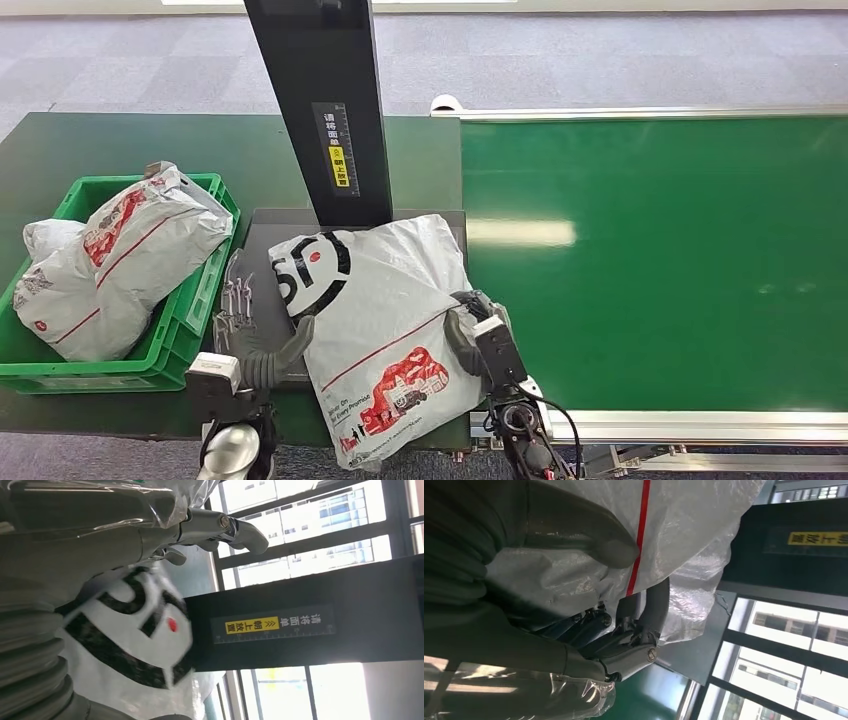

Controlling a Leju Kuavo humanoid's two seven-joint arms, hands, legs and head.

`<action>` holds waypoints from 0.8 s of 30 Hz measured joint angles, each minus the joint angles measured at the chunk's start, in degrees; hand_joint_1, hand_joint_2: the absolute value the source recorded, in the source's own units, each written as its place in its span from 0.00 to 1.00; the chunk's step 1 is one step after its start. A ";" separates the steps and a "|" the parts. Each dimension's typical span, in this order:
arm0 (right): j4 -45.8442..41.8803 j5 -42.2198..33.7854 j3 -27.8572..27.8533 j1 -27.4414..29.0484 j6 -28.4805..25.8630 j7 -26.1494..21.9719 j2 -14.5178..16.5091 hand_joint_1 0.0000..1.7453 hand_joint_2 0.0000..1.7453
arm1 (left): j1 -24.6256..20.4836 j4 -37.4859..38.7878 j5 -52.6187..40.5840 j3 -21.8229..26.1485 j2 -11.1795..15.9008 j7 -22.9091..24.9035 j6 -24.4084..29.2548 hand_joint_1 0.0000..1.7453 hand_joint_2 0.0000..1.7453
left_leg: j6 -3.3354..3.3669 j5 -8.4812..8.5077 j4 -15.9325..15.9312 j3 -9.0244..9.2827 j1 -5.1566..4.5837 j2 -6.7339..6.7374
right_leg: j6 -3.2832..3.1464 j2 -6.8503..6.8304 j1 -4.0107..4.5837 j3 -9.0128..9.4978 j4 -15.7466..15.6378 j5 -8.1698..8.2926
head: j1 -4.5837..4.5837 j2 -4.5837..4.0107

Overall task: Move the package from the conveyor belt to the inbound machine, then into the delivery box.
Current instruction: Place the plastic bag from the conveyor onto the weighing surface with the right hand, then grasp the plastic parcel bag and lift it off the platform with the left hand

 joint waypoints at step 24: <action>-19.98 -9.63 14.39 3.24 -3.08 -0.24 -1.87 0.00 1.00 | -0.49 -4.73 -5.58 -12.38 6.11 0.00 13.97 0.00 1.00 | 0.00 0.00 0.00 0.00 0.00 0.04 | 0.00 0.05 0.00 -0.04 0.00 0.00 | 0.00 0.00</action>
